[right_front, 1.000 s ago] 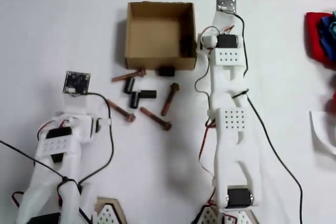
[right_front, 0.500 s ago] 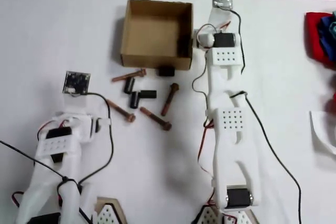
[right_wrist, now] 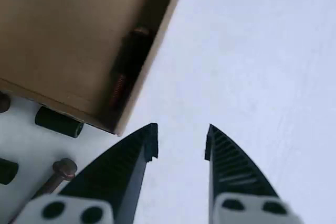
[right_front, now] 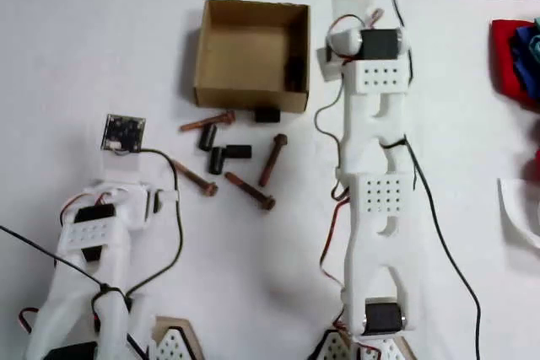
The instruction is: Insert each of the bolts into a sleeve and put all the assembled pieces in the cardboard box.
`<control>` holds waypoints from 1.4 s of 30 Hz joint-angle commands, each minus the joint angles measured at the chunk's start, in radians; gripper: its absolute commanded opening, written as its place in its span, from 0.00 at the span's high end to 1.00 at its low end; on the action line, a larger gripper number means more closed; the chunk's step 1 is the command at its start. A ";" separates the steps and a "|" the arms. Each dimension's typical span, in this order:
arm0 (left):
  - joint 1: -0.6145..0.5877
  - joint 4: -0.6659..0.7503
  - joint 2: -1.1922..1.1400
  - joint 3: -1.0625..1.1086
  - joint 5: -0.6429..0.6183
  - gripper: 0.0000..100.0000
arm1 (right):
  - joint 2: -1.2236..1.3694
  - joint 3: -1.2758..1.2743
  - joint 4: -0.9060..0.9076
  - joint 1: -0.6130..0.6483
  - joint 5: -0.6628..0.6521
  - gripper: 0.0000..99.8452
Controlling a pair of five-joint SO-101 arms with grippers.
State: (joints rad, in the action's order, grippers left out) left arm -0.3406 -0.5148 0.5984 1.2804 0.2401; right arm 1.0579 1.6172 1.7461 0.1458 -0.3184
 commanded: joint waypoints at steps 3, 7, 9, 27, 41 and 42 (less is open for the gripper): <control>-0.094 0.026 0.026 -0.013 -0.106 0.76 | -0.173 -0.198 0.027 0.088 -0.018 0.86; -0.130 0.057 0.021 -0.012 -0.158 0.76 | -0.351 -0.514 0.024 0.188 -0.021 0.86; -0.130 0.057 0.021 -0.012 -0.160 0.76 | -0.432 -0.674 0.022 0.248 -0.040 0.86; -0.127 0.058 0.021 -0.012 -0.155 0.76 | -0.530 -1.258 -0.374 0.432 -0.245 0.86; -0.127 0.058 0.021 -0.010 -0.153 0.76 | -0.409 -1.254 -0.450 0.440 -0.285 0.85; -0.127 0.058 0.021 -0.010 -0.153 0.76 | -0.395 -1.254 -0.456 0.438 -0.287 0.85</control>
State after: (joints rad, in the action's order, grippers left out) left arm -0.4649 -0.4718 0.5984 1.2804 0.0867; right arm 0.6559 0.3560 1.3027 0.5769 -0.5961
